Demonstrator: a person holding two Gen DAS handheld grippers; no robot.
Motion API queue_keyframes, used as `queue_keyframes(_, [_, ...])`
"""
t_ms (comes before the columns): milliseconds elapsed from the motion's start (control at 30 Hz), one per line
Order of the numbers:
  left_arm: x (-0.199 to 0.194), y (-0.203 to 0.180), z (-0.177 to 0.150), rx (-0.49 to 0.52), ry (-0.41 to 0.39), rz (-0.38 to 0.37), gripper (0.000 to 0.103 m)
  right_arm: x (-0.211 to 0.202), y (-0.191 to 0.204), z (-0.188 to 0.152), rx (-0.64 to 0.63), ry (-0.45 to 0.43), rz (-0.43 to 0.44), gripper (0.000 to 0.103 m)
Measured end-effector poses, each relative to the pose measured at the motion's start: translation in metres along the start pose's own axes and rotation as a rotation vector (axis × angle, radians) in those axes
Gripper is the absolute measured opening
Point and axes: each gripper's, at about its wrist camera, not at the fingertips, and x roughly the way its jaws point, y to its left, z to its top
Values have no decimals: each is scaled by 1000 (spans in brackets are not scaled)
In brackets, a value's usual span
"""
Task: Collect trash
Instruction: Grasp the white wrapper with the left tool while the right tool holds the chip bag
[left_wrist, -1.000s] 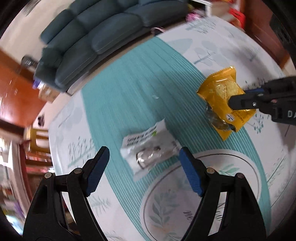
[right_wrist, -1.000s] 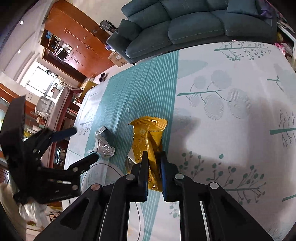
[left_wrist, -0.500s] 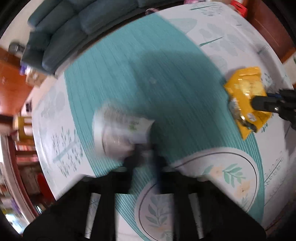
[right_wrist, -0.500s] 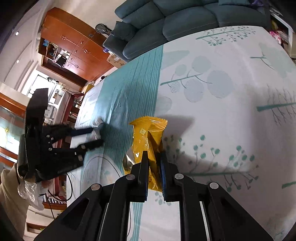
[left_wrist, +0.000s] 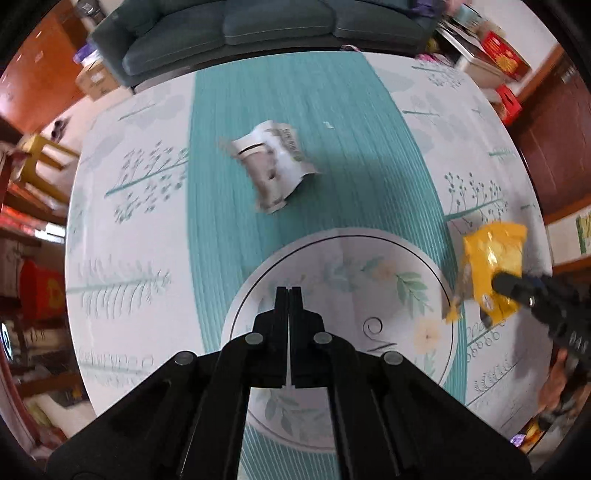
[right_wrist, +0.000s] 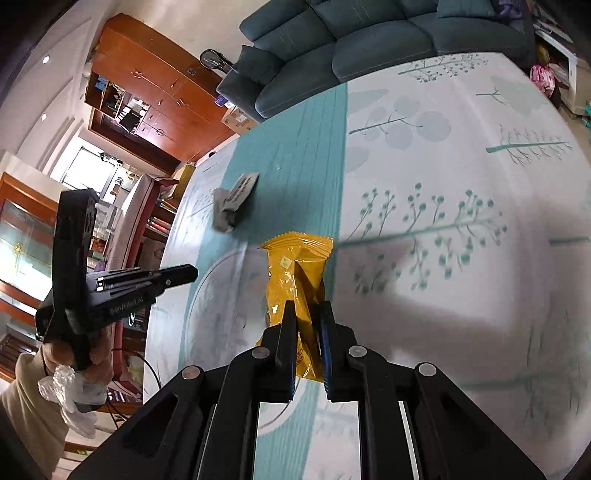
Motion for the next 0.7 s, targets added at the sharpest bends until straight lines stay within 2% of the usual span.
queue_keyframes(167, [-9,7,-3,-80,-30,-10,0,-7,18,-9,-3,-35,-21,11])
queue_keyframes(300, [-2,1,13,-102,-54,-17,0,-13,23,2,-22,-50,-31,11])
queue_keyframes(500, [19,4,37,-187,-36,-28,1,-4,26,28,-51,-47,-30,11])
queue_keyframes(567, [24,5,45,-206,-36,-24,22,4,25,37,-56,-44,-32,11])
queue_keyframes(600, [26,6,49,-221,-39,-25,53,9,23,43,-58,-44,-35,11])
queue_keyframes(633, [27,7,52,-238,-48,-23,79,13,22,49,-59,-44,-39,11])
queue_keyframes(700, [27,10,58,-273,-80,-20,81,18,21,56,-61,-44,-42,11])
